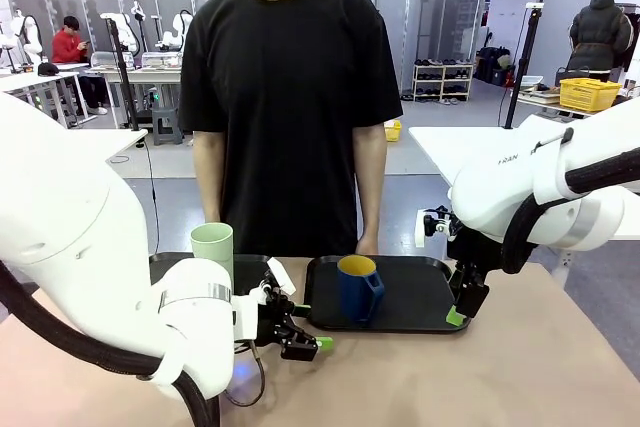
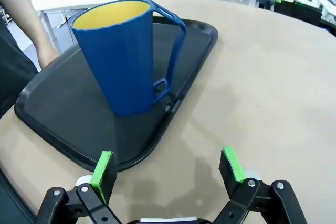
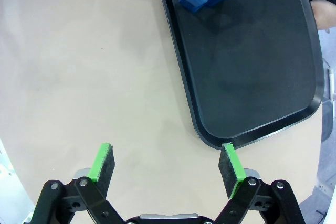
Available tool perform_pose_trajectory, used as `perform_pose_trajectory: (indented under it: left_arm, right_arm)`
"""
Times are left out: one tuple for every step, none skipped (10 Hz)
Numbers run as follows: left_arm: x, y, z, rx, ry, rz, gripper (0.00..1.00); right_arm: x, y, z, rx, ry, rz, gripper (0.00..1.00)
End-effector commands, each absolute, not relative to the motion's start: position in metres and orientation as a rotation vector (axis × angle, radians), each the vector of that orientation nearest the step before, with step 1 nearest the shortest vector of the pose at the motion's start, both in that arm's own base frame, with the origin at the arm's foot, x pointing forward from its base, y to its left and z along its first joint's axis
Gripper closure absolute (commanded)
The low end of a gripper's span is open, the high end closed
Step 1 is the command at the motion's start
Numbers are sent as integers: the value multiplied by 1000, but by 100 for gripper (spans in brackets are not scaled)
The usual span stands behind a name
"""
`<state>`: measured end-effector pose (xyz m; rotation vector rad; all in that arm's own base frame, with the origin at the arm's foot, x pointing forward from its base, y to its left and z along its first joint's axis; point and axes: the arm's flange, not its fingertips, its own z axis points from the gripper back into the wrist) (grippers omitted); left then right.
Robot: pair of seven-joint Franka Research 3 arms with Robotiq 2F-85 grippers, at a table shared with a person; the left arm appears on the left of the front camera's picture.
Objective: Sort and store the cups by type.
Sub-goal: Pick up the Handle plastic cup and place it into the empty Flat Tray.
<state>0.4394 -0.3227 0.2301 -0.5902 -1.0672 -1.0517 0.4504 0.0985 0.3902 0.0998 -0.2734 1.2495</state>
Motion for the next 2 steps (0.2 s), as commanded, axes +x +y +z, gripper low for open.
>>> perform_pose_trajectory:
  left_arm:
    - [439, -322, 230, -572, -1079, -1078, 0]
    - [439, -322, 230, -572, -1079, -1078, 0]
  right_arm:
    - [448, 96, 389, 91, -273, 1256, 0]
    - [448, 96, 389, 91, -273, 1256, 0]
